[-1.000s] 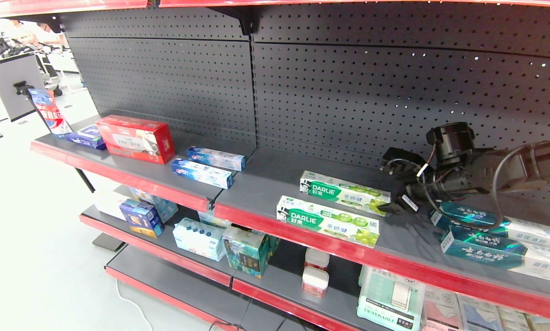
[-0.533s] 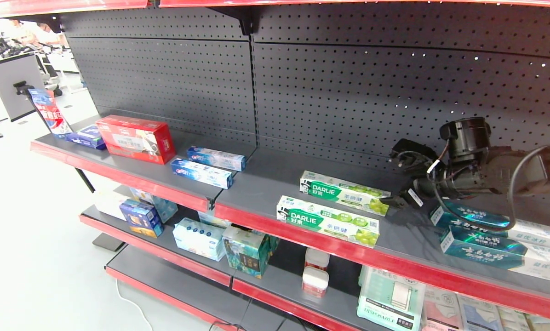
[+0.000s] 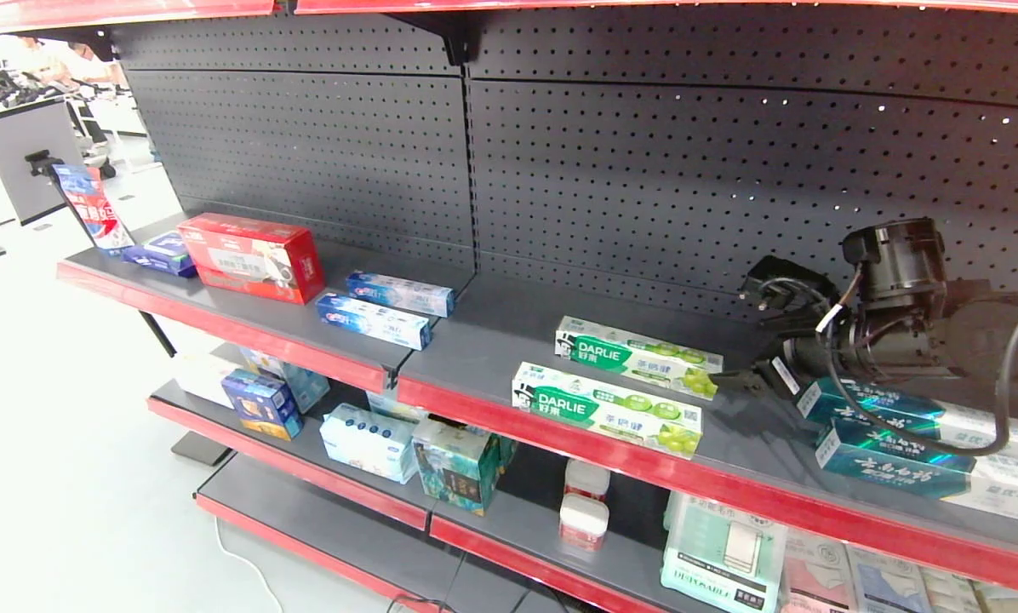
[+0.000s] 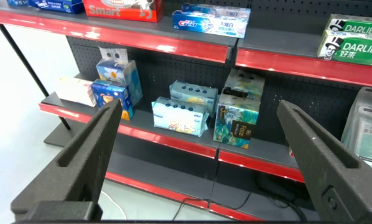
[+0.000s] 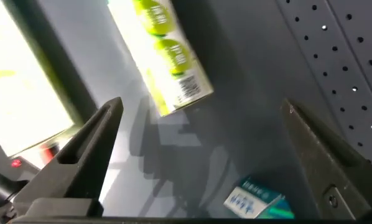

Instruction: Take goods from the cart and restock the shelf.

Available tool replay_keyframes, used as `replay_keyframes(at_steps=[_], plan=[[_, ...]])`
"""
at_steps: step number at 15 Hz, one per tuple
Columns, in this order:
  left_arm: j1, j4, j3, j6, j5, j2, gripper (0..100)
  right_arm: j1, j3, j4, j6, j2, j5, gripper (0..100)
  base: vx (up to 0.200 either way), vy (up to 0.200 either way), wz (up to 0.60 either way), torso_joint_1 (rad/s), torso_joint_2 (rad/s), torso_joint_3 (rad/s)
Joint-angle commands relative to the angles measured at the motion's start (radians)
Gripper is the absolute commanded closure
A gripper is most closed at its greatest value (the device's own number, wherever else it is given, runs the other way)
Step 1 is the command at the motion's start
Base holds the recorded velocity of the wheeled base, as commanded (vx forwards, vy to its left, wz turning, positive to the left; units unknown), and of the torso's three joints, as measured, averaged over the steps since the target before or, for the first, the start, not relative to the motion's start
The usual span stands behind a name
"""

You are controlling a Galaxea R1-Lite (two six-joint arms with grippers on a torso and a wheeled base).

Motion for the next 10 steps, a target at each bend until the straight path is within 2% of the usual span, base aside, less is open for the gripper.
replay_keyframes(at_steps=[1, 5, 10], plan=[[0.0, 0.0, 0.0, 0.0, 0.0, 0.0, 0, 0.005, 0.048, -0.004, 0.01, -0.063, 0.004, 0, 0.0, 0.0, 0.0, 0.0, 0.0, 0.0], [0.0, 0.0, 0.0, 0.0, 0.0, 0.0, 0, 0.018, 0.142, -0.121, 0.054, -0.094, 0.001, 0, 0.0, 0.0, 0.0, 0.0, 0.0, 0.0], [0.0, 0.0, 0.0, 0.0, 0.0, 0.0, 0, 0.019, 0.191, -0.128, 0.099, -0.142, -0.002, 0, 0.0, 0.0, 0.0, 0.0, 0.0, 0.0]])
